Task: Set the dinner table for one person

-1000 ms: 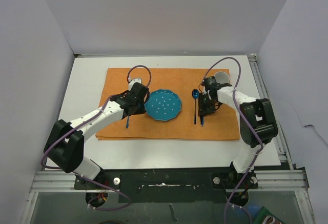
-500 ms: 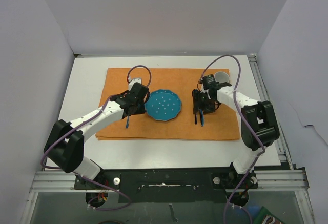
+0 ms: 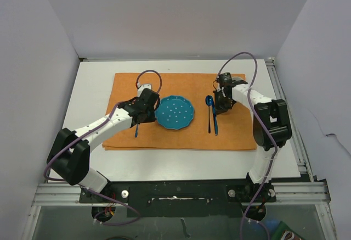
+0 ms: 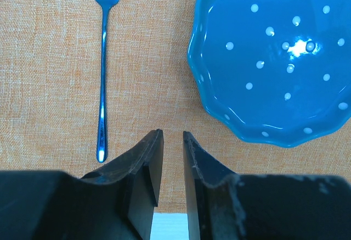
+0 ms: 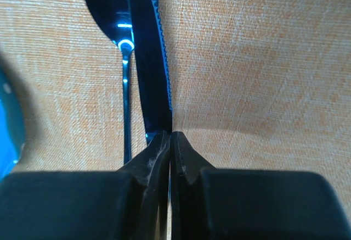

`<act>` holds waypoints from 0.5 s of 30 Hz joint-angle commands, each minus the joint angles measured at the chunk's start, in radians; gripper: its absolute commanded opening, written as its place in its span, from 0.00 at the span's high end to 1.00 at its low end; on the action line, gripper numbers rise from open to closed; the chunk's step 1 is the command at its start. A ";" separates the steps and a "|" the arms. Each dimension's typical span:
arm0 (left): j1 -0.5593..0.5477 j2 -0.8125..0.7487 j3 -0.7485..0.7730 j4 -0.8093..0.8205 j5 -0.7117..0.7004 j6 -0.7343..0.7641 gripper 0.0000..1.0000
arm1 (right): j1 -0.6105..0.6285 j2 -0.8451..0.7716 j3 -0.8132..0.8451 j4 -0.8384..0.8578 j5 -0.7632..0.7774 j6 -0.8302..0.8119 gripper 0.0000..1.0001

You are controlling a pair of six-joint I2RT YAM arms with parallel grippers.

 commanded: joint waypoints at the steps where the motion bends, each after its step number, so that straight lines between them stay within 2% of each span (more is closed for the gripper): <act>1: -0.002 -0.028 0.035 0.020 -0.004 0.018 0.78 | -0.001 0.026 0.058 -0.013 -0.002 -0.020 1.00; 15: -0.003 -0.007 0.044 0.024 0.004 0.020 0.78 | 0.002 -0.025 0.064 -0.019 -0.067 -0.027 1.00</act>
